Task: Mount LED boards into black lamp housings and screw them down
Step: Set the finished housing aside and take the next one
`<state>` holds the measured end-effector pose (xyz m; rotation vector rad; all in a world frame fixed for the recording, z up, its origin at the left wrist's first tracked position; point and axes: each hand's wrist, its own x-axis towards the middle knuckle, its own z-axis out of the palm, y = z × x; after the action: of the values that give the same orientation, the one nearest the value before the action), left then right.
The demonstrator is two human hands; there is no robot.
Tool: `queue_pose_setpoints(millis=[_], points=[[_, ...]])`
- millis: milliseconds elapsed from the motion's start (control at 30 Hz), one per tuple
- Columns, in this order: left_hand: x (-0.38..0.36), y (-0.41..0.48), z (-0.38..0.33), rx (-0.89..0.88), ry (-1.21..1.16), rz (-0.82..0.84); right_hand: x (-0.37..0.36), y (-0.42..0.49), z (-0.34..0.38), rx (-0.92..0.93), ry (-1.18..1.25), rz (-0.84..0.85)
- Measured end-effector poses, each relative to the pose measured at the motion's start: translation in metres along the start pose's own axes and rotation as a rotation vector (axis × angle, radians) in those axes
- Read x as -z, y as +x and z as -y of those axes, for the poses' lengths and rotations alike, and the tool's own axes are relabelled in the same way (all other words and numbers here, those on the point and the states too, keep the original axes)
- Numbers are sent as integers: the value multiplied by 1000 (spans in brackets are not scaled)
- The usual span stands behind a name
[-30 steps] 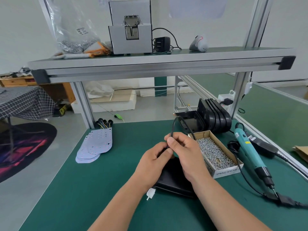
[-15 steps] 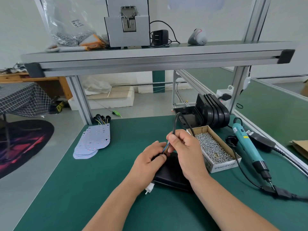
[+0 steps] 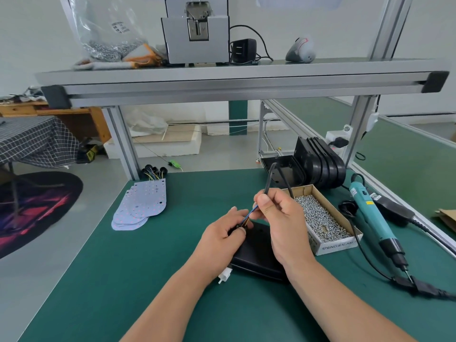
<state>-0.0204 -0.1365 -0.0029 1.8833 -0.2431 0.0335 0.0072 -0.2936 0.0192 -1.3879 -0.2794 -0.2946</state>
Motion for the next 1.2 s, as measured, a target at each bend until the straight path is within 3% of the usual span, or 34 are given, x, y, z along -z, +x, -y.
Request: queue_pose_setpoints(millis=[267,400,533,667,733,867,933,1033,1200], points=[[0,-6,-5,-21,114,7,1,6,0,-82,33,-56],[11,-11,0,65,338,173,3,8,-1,-122,98,-125],[22,-9,0,105,332,246,4,8,0,-119,122,-124],[26,-8,2,89,321,259,7,10,1,-72,18,-153],[25,-9,4,76,272,250,8,9,3,43,-141,-148],[24,-11,6,57,203,196,14,13,11,616,-774,8],[26,-11,6,60,178,156,17,15,10,744,-889,180],[29,-11,5,70,141,114,24,12,6,700,-1016,372],[30,-12,5,54,138,58,33,16,5,510,-986,489]])
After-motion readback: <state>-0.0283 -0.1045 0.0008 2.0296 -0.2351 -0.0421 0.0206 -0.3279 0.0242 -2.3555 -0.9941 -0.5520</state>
